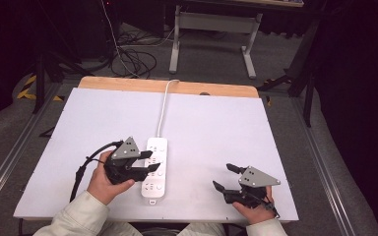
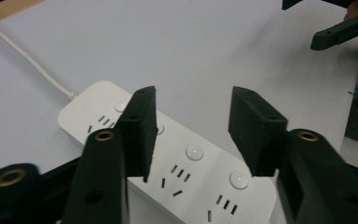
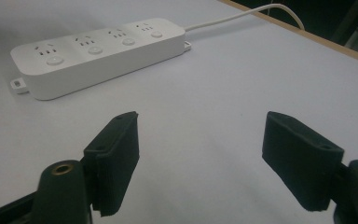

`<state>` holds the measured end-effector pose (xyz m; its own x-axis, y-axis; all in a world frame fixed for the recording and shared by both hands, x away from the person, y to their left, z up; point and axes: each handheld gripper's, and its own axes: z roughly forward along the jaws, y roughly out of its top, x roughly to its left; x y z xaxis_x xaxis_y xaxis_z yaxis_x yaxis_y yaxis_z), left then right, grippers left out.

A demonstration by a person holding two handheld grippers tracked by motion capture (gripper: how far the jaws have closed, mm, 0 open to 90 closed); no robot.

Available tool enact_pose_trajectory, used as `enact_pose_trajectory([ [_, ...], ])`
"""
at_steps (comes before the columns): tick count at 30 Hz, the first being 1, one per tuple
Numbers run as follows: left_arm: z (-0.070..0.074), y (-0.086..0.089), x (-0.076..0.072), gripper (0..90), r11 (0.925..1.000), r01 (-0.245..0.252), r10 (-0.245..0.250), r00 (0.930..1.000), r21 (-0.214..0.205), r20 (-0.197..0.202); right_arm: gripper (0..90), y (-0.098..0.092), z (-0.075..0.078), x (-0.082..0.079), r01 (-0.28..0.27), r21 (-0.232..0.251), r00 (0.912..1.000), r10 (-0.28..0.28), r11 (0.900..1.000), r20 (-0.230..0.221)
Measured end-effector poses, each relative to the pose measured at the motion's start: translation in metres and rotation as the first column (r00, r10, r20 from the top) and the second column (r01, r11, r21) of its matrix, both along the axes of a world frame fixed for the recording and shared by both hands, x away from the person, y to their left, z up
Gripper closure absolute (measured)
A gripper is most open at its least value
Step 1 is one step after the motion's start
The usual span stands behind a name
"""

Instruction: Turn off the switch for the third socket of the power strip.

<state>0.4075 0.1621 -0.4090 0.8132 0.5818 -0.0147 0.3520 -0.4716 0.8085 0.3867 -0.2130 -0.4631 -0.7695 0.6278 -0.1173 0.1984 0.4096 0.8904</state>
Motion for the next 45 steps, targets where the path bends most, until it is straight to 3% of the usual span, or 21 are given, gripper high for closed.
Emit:
enact_pose_trajectory([
  [3, -0.001, -0.002, 0.001, 69.3, 0.9999, 0.013, -0.013, 0.9995, 0.001, -0.030, 28.2, 0.000, 0.000, 0.000, -0.001, -0.002, 1.0000, 0.001, 1.0000, 0.000],
  [4, -0.001, -0.002, 0.002, 69.3, 0.9999, 0.012, -0.011, 0.9990, 0.005, -0.044, 28.2, 0.000, 0.000, 0.000, -0.001, -0.002, 1.0000, 0.001, 1.0000, 0.000],
  [5, -0.002, -0.002, 0.002, 79.0, 1.0000, 0.006, -0.006, 0.9985, 0.006, -0.054, 28.2, 0.000, 0.000, 0.000, -0.002, -0.002, 1.0000, 0.002, 1.0000, 0.001],
  [6, -0.002, -0.002, 0.003, 79.0, 1.0000, 0.006, -0.006, 0.9977, 0.008, -0.068, 28.2, 0.000, 0.000, 0.000, -0.002, -0.002, 1.0000, 0.002, 1.0000, 0.001],
  [7, -0.002, -0.003, 0.004, 86.5, 1.0000, 0.007, -0.006, 0.9967, 0.006, -0.081, 28.2, 0.000, 0.000, 0.000, -0.002, -0.002, 1.0000, 0.002, 1.0000, 0.002],
  [9, -0.004, -0.005, 0.006, 89.9, 0.9999, 0.009, -0.007, 0.9945, 0.014, -0.104, 28.2, 0.000, 0.000, 0.000, -0.003, -0.002, 1.0000, 0.003, 1.0000, 0.002],
  [12, -0.006, -0.008, 0.008, 90.0, 0.9989, 0.010, -0.005, 0.9927, 0.045, -0.121, 28.3, 0.000, 0.000, 0.000, -0.003, -0.002, 1.0000, 0.003, 1.0000, 0.000],
  [17, -0.011, -0.013, 0.011, 90.0, 0.9948, -0.006, 0.015, 0.9960, 0.101, -0.088, 29.1, 0.001, -0.001, 0.001, -0.007, -0.006, 1.0000, 0.007, 1.0000, 0.002],
  [23, -0.017, -0.018, 0.014, 90.0, 0.9923, 0.012, -0.001, 0.9961, 0.123, -0.089, 29.1, 0.001, -0.001, 0.001, -0.007, -0.002, 1.0000, 0.007, 1.0000, -0.002],
  [28, -0.022, -0.021, 0.019, 90.0, 0.9894, 0.018, 0.001, 0.9914, 0.144, -0.131, 29.1, 0.001, -0.001, 0.001, -0.006, -0.007, 1.0000, 0.006, 1.0000, -0.002],
  [36, -0.028, -0.025, 0.027, 90.0, 0.9877, 0.014, 0.021, 0.9754, 0.155, -0.219, 29.1, 0.001, -0.001, 0.001, -0.006, -0.003, 1.0000, 0.006, 1.0000, -0.004],
  [41, -0.031, -0.029, 0.029, 90.0, 0.9855, 0.024, 0.018, 0.9699, 0.168, -0.243, 29.1, 0.001, -0.001, 0.001, -0.007, -0.004, 1.0000, 0.007, 1.0000, -0.006],
  [45, -0.034, -0.032, 0.029, 90.0, 0.9798, 0.024, 0.025, 0.9710, 0.199, -0.238, 29.1, 0.001, -0.001, 0.001, -0.007, -0.011, 0.9999, 0.007, 0.9999, -0.007],
])
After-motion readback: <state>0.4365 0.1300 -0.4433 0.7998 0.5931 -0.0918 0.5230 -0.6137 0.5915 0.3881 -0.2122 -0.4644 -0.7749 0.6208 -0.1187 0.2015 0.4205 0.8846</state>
